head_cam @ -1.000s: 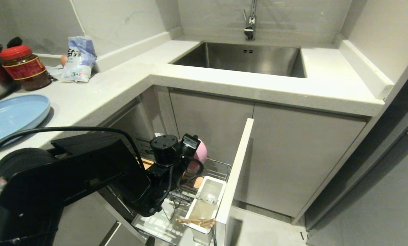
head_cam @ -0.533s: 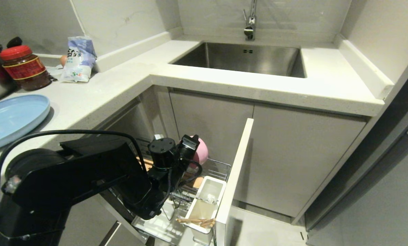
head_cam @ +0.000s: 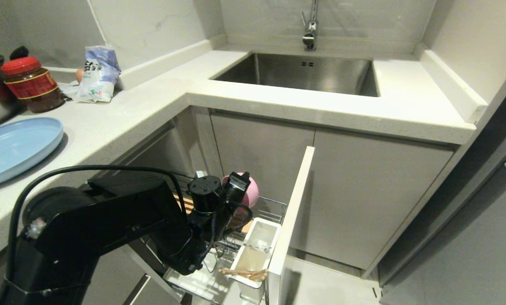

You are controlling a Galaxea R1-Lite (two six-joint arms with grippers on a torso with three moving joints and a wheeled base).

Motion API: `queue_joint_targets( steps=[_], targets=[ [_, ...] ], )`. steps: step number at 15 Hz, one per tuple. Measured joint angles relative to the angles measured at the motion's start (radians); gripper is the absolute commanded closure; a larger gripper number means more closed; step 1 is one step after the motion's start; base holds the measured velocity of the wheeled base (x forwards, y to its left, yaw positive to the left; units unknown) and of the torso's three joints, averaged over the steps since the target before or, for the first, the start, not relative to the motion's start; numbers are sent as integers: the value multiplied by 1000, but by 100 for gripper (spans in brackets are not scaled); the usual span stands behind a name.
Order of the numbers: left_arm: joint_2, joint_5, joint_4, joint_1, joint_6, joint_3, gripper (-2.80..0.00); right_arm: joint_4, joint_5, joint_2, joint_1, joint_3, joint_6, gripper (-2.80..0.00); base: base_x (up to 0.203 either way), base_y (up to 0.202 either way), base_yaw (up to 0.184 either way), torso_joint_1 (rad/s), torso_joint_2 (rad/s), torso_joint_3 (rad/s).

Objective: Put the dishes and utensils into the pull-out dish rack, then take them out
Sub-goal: Pick up the bowl and place it in the cupboard

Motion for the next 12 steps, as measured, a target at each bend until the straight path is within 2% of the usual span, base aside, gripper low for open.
queue_joint_targets(
  steps=[10,11,12],
  targets=[
    [32,-12,-6,5,1,-8,0,0,0,0,0,0,0,0,0,0,0,0,0,0],
    [33,-10,-7,4,2,-9,-280,0,0,0,0,0,0,0,0,0,0,0,0,0],
    [34,-11,-9,3,4,-10,-280,0,0,0,0,0,0,0,0,0,0,0,0,0]
  ],
)
